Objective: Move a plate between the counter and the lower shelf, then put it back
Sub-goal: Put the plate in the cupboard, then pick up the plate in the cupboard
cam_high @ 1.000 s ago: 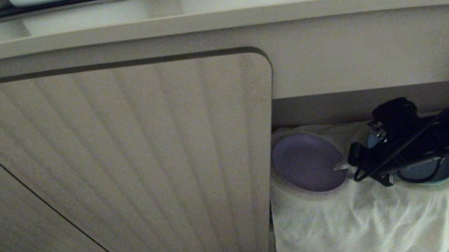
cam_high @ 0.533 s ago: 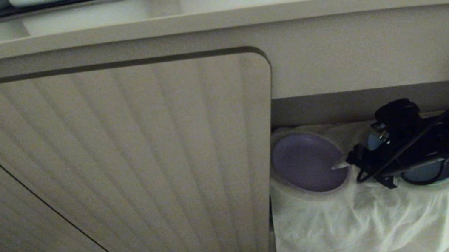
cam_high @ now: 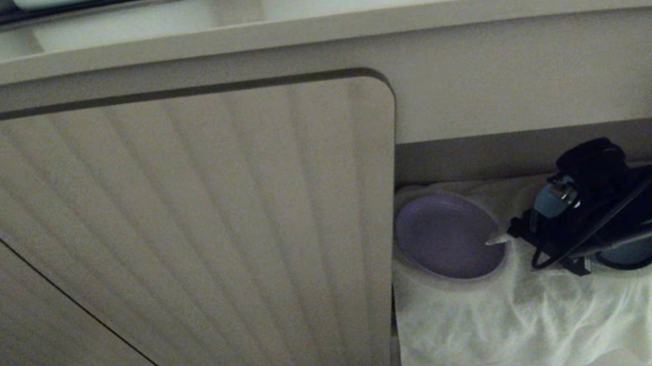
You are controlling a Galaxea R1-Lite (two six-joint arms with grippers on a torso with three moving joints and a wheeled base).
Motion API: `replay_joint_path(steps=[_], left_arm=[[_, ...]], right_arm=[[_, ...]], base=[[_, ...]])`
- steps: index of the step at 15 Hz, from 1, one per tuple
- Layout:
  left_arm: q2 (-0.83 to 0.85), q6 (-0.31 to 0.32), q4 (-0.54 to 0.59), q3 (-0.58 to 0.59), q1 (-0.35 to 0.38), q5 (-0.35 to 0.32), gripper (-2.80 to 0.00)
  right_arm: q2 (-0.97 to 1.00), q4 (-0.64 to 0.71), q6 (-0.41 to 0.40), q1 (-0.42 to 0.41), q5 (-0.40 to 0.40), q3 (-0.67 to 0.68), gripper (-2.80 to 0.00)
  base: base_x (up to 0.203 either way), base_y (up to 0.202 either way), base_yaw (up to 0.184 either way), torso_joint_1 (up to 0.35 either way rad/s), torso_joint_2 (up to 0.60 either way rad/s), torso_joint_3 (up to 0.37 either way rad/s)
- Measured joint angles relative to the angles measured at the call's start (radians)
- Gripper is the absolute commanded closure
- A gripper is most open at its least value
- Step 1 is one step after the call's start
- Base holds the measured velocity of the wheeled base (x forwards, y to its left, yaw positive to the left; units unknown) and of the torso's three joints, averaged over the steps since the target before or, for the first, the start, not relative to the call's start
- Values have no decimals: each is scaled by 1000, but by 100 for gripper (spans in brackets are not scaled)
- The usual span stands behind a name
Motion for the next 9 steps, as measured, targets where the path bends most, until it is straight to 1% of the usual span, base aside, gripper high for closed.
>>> replay_joint_path(steps=[6,9], left_arm=[[0,0,0,0,0,1,0],[0,0,0,0,0,1,0]], right_arm=[[-69,75,-49,-12,0,9,-280],[-106,92,-82,-13,1,40,-280]], base=[[0,0,0,0,0,0],[0,0,0,0,0,0]])
